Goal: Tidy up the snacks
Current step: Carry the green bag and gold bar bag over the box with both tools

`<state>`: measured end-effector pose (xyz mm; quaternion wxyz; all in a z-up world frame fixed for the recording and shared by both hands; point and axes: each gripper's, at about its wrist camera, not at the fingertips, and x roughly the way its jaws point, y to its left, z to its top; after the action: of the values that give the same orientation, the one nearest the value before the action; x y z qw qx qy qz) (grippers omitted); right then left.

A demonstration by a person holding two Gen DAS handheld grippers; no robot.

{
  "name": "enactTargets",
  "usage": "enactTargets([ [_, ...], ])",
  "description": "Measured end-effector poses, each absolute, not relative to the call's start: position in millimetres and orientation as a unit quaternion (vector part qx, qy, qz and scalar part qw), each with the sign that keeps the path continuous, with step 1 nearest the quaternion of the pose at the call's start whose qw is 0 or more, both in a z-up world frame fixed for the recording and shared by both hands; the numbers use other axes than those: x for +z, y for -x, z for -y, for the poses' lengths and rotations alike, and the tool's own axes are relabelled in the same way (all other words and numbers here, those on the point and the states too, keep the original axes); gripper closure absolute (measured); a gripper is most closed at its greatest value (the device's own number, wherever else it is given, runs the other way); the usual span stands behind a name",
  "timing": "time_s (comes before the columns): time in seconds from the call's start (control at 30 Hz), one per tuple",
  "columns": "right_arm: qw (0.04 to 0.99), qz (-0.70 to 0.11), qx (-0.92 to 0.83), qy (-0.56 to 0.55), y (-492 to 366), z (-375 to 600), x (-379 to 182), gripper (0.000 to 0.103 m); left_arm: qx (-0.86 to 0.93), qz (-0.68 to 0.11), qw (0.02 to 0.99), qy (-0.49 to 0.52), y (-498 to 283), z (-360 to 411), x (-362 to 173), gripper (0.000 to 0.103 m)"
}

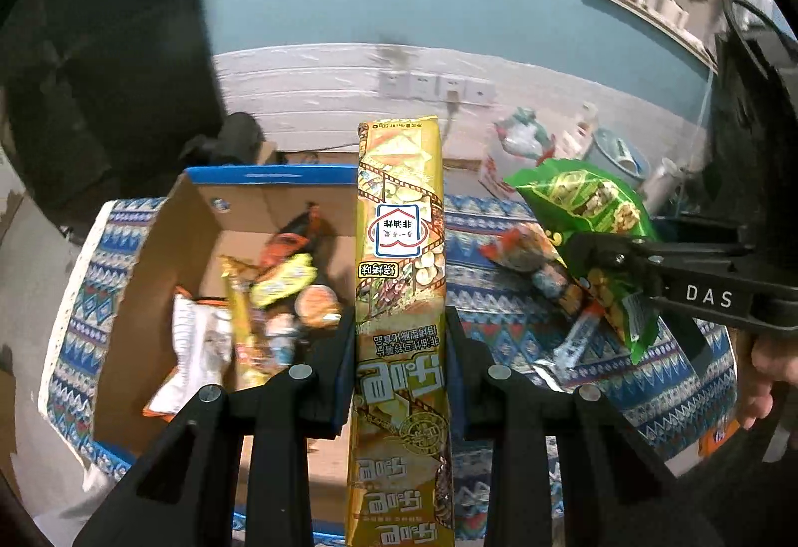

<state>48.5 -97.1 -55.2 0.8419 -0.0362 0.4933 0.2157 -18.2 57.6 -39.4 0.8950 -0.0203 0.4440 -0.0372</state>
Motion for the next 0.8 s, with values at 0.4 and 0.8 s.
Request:
enactTargets([
  [0.4,0.824,-0.502,0.257,0.05,-68.4,19.2,-58.8,0.07,0.024,-0.454,0.888,0.072,14.4,-138.2,-51.1,0.072],
  [0.8,0.806,-0.509,0.296,0.061,-79.6,-51.7,-64.9,0.07,0.058,-0.472,0.874,0.101,11.7,-183.1,-67.0,0.072],
])
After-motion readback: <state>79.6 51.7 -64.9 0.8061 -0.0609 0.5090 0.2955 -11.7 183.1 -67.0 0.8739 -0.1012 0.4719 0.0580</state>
